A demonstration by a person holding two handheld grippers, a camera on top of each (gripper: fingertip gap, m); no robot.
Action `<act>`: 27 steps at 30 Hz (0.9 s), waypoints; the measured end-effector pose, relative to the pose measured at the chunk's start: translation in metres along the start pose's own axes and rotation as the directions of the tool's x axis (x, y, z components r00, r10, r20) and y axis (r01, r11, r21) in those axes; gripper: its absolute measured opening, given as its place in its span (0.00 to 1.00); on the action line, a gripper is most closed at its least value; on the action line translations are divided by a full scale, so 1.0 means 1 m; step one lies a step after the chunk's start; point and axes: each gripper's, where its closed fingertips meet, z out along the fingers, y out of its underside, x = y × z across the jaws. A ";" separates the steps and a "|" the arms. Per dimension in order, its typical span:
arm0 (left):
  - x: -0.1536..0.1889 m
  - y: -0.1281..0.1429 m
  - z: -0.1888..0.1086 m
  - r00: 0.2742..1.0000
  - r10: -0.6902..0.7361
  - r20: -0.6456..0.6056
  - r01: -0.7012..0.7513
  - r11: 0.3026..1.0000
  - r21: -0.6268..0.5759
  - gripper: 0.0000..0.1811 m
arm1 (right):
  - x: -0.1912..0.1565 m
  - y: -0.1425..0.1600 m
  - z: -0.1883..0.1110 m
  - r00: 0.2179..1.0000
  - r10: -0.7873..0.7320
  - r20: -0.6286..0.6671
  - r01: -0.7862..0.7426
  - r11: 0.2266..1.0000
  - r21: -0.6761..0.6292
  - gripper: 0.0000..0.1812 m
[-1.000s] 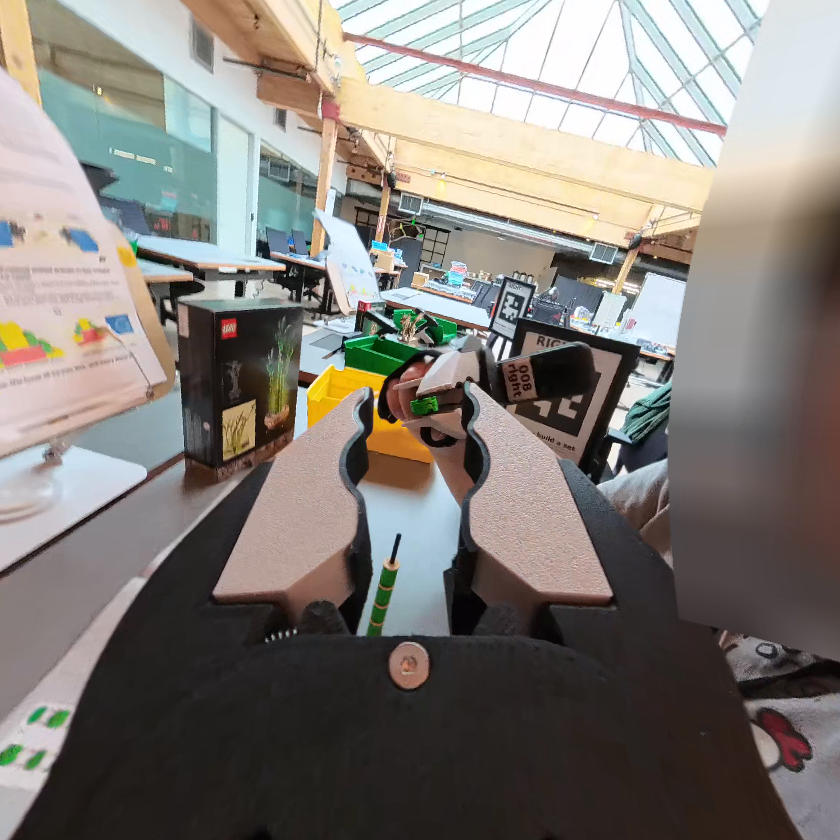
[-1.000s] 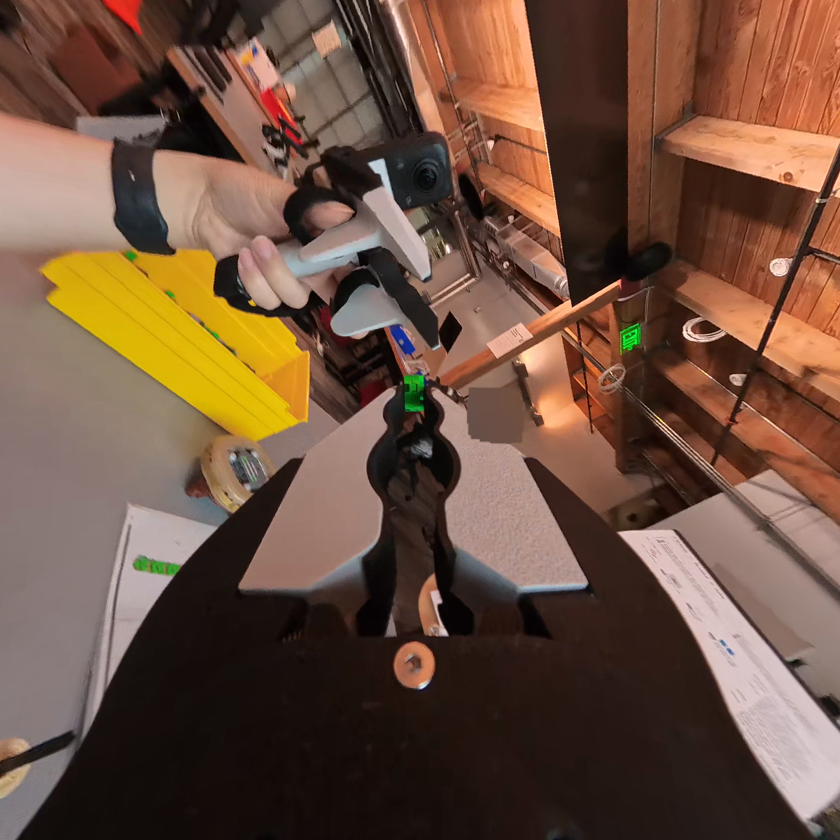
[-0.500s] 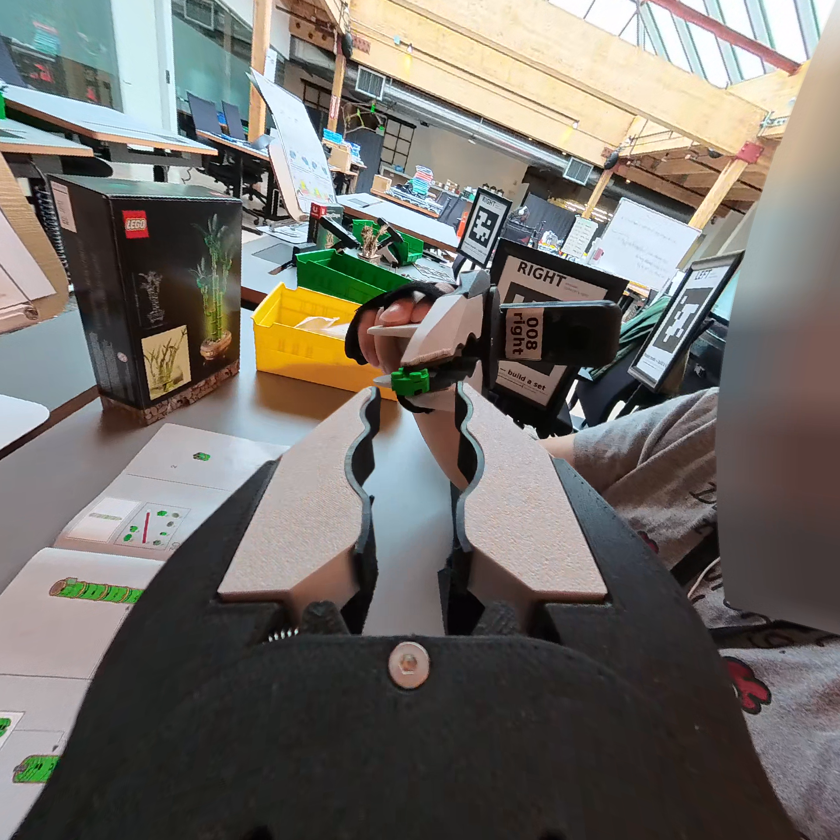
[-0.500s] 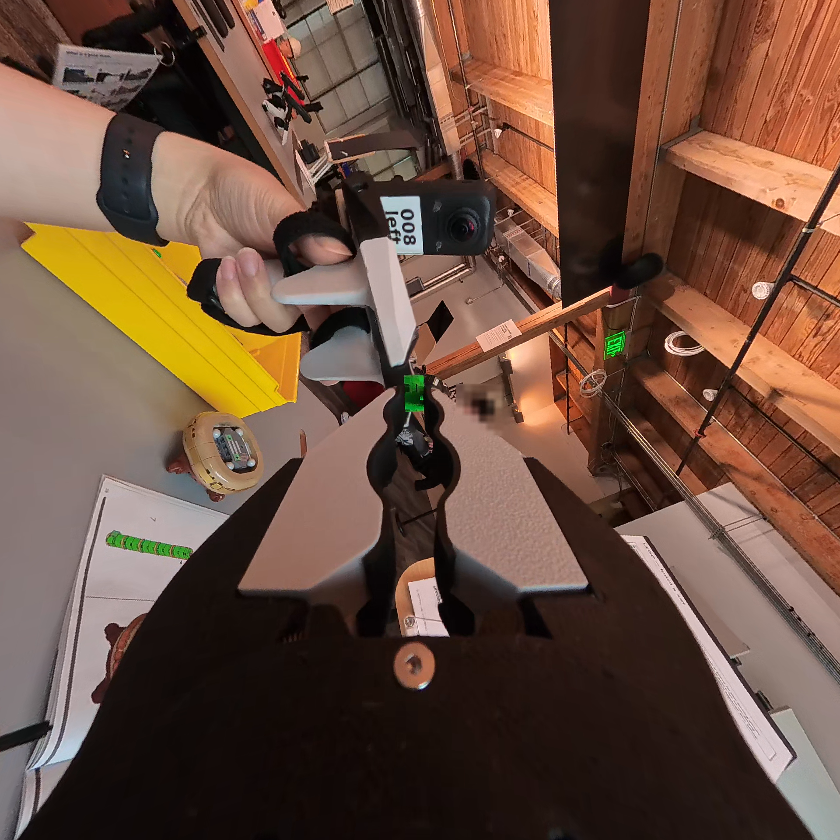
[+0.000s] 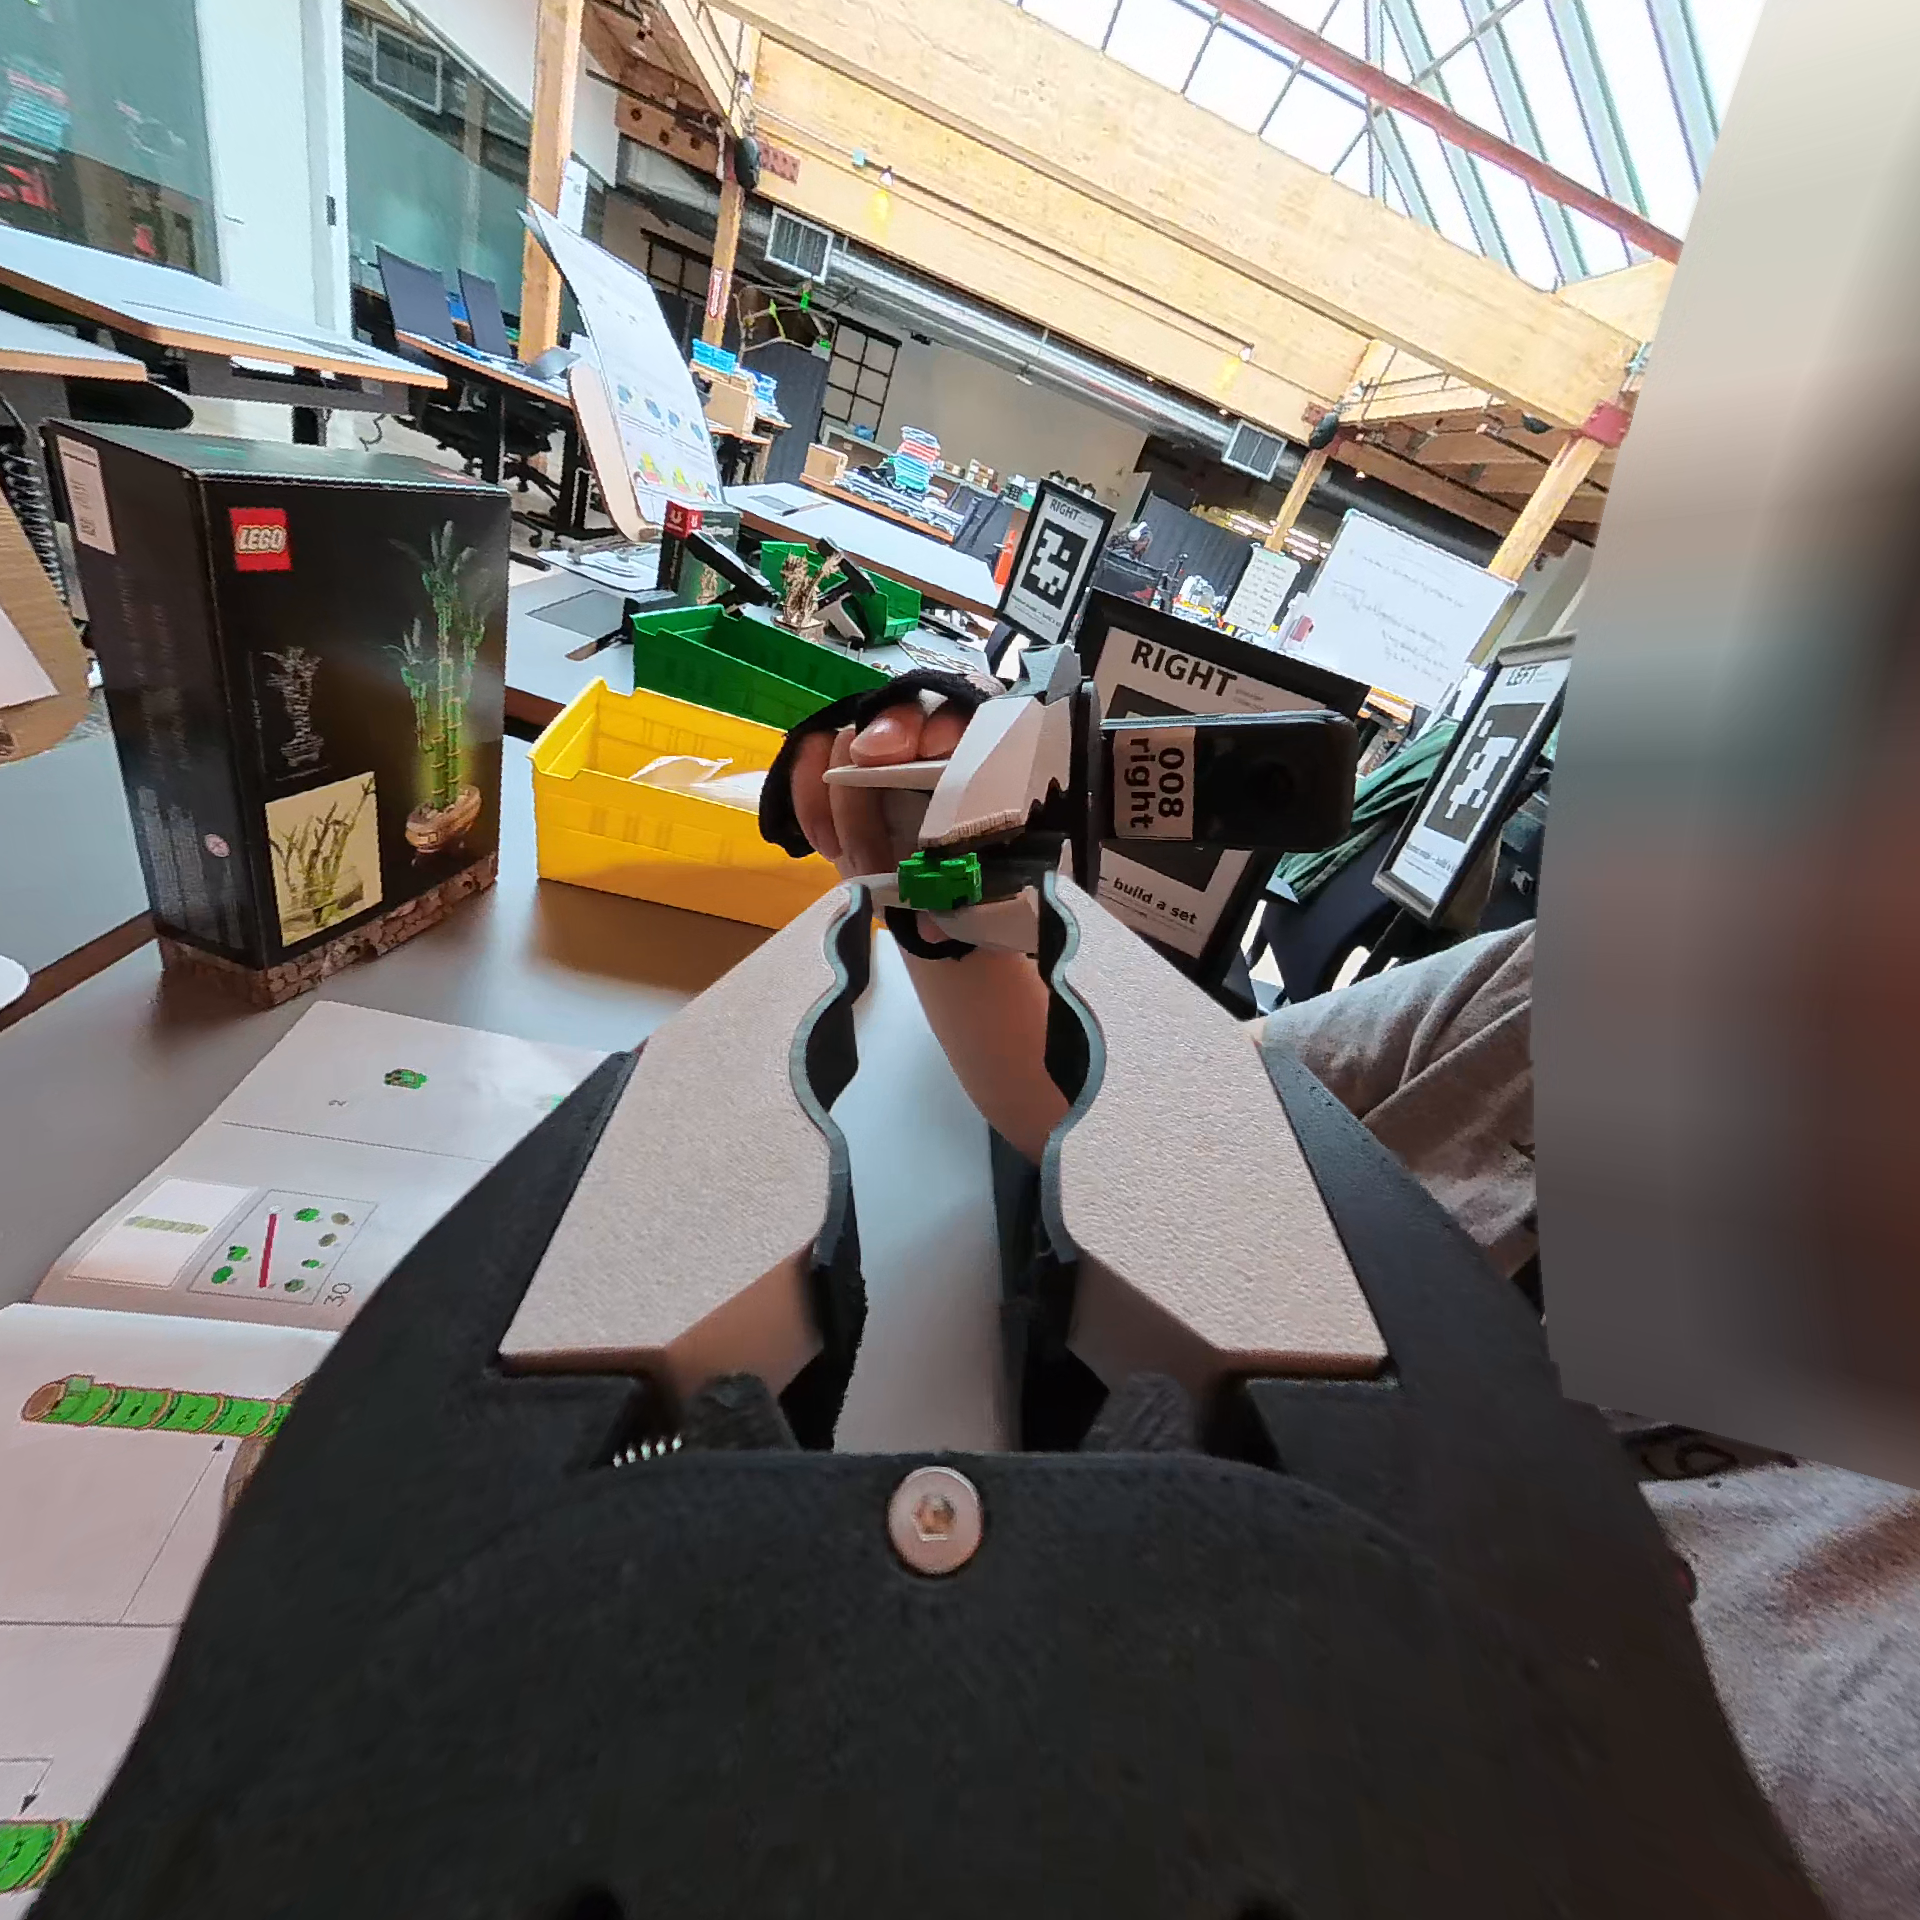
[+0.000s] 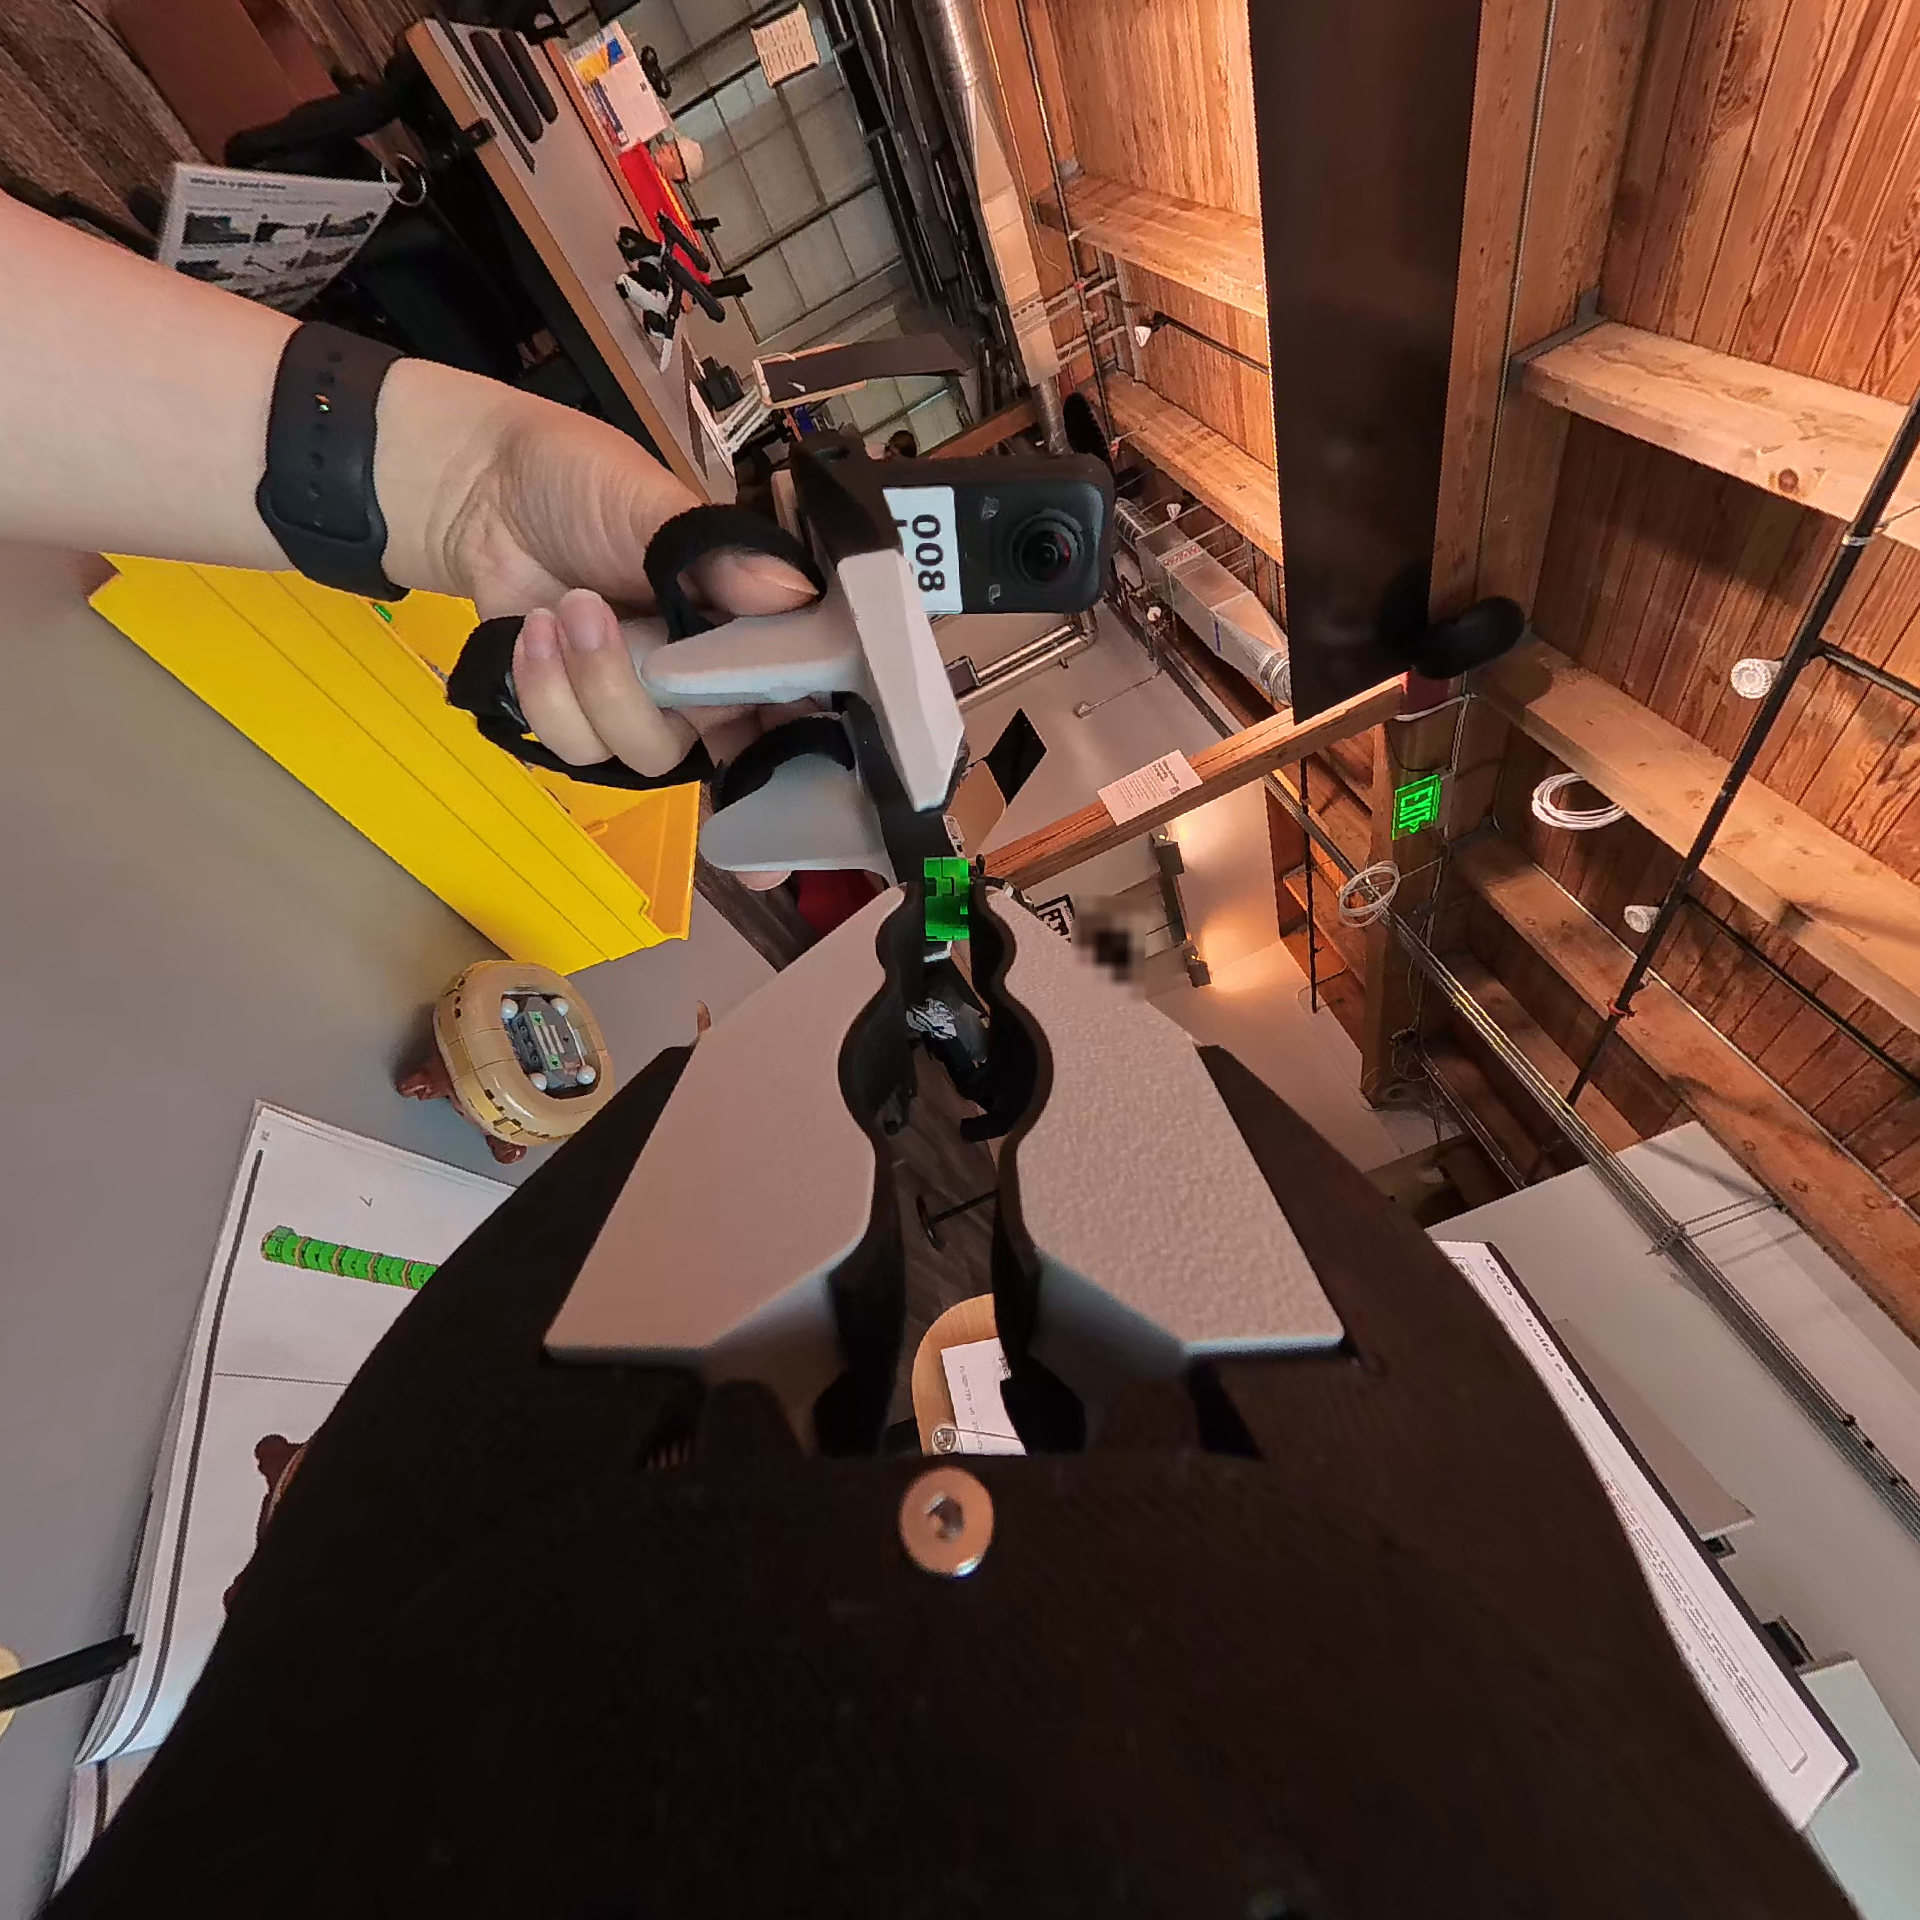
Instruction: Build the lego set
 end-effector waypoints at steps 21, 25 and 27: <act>-0.009 -0.009 -0.019 0.996 0.026 0.085 -0.028 0.999 0.029 0.15 | 0.002 0.002 -0.001 1.000 -0.018 -0.008 0.018 1.000 -0.014 0.03; -0.013 -0.009 -0.020 0.994 0.018 0.104 -0.022 0.999 0.033 0.16 | 0.003 -0.001 -0.003 1.000 -0.016 -0.012 0.016 1.000 0.003 0.03; -0.016 -0.009 -0.018 0.993 0.007 0.116 -0.011 0.999 0.037 0.18 | 0.004 -0.003 -0.003 1.000 -0.012 -0.015 0.013 1.000 0.014 0.03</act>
